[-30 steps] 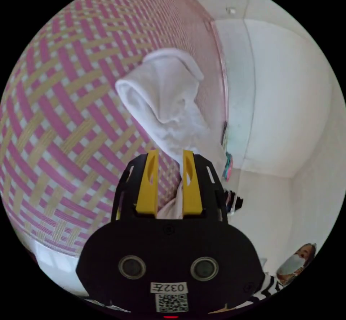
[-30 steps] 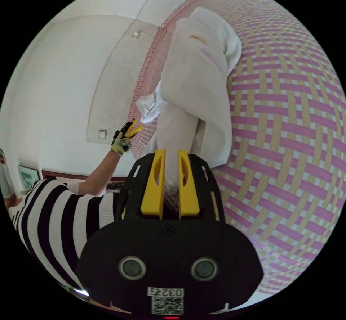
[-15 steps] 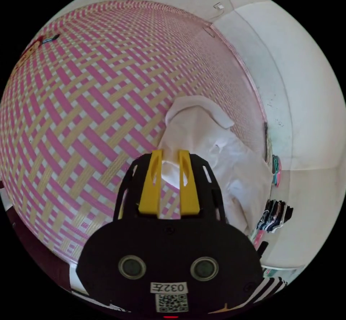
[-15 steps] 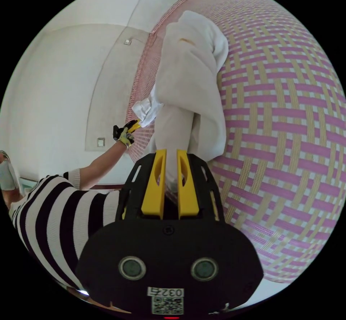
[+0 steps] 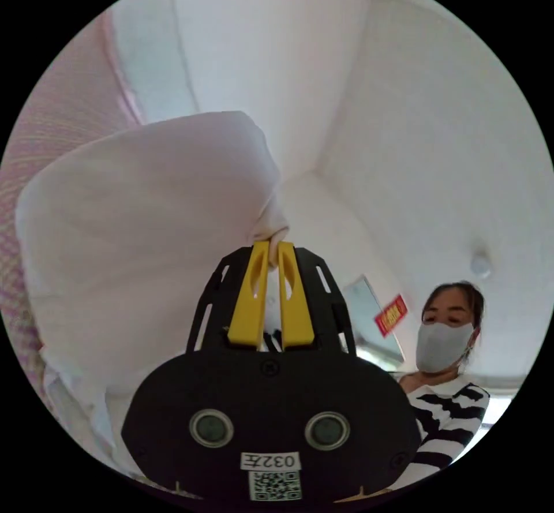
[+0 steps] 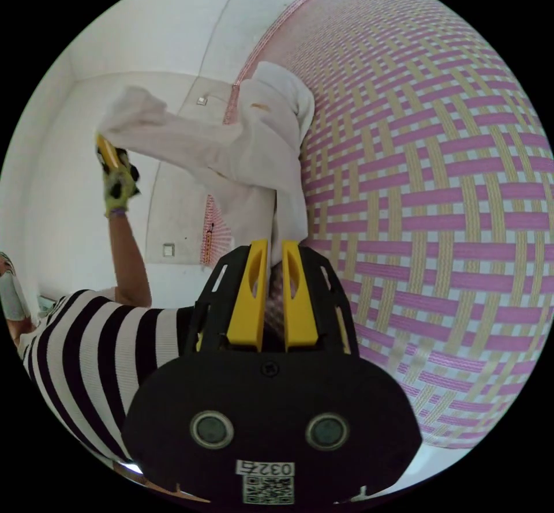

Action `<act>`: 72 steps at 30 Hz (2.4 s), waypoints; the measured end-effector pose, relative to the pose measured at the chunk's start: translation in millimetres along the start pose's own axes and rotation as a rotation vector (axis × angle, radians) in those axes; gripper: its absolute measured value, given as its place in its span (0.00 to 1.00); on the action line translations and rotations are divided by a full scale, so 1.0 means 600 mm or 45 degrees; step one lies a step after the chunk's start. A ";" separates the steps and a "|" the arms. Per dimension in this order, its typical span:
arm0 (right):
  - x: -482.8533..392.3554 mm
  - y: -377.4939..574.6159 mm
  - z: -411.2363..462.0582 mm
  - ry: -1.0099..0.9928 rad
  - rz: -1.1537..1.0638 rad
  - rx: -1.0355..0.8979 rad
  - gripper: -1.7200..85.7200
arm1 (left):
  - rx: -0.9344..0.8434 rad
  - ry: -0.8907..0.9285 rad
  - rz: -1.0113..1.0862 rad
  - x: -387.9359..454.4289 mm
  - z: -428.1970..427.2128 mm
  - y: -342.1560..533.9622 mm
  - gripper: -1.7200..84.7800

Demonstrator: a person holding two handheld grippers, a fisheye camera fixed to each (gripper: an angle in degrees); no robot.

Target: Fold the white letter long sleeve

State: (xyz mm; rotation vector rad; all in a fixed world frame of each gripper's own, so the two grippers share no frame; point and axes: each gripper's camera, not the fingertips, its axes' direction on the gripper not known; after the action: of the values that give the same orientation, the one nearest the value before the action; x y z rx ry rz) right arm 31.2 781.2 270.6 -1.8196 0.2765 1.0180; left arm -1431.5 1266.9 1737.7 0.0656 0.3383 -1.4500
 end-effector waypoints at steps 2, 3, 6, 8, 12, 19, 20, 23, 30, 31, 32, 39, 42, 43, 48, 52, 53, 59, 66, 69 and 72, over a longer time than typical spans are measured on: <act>0.005 0.007 0.000 -0.008 -0.006 -0.001 0.08 | -0.201 0.117 0.062 0.046 0.178 -0.019 0.01; 0.008 0.013 0.002 -0.010 -0.006 0.003 0.08 | -0.253 0.161 0.090 0.073 0.284 -0.018 0.01; 0.012 0.028 0.006 0.017 0.004 0.011 0.08 | -0.510 0.118 0.167 0.106 0.534 0.023 0.03; 0.014 0.042 0.005 0.034 0.008 0.018 0.08 | -0.889 0.115 0.107 0.075 0.671 0.082 0.06; 0.032 0.088 0.005 0.070 0.048 0.001 0.08 | -1.109 0.353 -0.191 -0.049 0.705 0.249 0.06; 0.053 0.144 0.006 0.054 0.181 0.045 0.09 | -0.877 -0.361 -0.332 -0.191 0.286 0.336 0.03; 0.052 0.146 0.009 0.043 0.204 0.062 0.09 | -0.809 -0.579 -0.350 -0.186 0.186 0.344 0.03; 0.038 0.133 0.031 -0.019 0.222 0.066 0.09 | -0.630 -0.846 -0.464 -0.157 -0.027 0.382 0.04; -0.157 0.038 0.201 0.279 -0.325 -0.298 0.13 | -0.439 -0.847 -0.624 -0.098 -0.189 0.498 0.04; -0.177 0.034 0.221 0.334 -0.385 -0.331 0.13 | -0.415 -0.818 -0.630 -0.096 -0.189 0.508 0.03; -0.215 0.028 0.257 0.438 -0.515 -0.372 0.13 | -0.362 -0.759 -0.647 -0.093 -0.190 0.527 0.03; -0.292 -0.020 0.419 0.639 -0.898 -0.723 0.17 | -0.401 -0.696 -0.691 -0.083 -0.158 0.594 0.02; -0.294 -0.021 0.451 0.666 -0.973 -0.914 0.17 | -0.422 -0.687 -0.686 -0.076 -0.154 0.597 0.01; -0.297 -0.018 0.450 0.671 -0.996 -0.925 0.17 | -0.422 -0.684 -0.684 -0.075 -0.153 0.596 0.01; -0.297 0.000 0.420 0.688 -1.066 -0.918 0.14 | -0.434 -0.692 -0.685 -0.077 -0.141 0.592 0.01; -0.294 0.013 0.462 0.817 -1.151 -1.055 0.12 | -0.407 -0.701 -0.725 -0.086 -0.124 0.585 0.01; -0.293 0.023 0.471 0.885 -1.193 -1.108 0.10 | -0.390 -0.682 -0.725 -0.086 -0.117 0.581 0.01; -0.308 0.097 0.321 0.875 -1.221 -0.830 0.05 | -0.397 -0.668 -0.706 -0.080 -0.087 0.573 0.01; -0.166 0.239 0.098 0.906 -0.707 -0.549 0.01 | -0.400 -0.705 -0.736 -0.082 -0.057 0.602 0.01; -0.083 0.261 0.071 0.837 -0.434 -0.527 0.02 | -0.426 -0.755 -0.730 -0.082 -0.038 0.606 0.02; -0.027 0.247 0.038 0.597 -0.159 -0.350 0.10 | -0.375 -0.889 -0.643 -0.059 -0.032 0.589 0.02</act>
State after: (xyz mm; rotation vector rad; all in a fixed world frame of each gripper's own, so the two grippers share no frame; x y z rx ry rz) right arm -77.8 725.3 182.7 -2.2883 0.3101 0.5506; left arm -1092.0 1351.0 1672.4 -0.7974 -0.0196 -1.7948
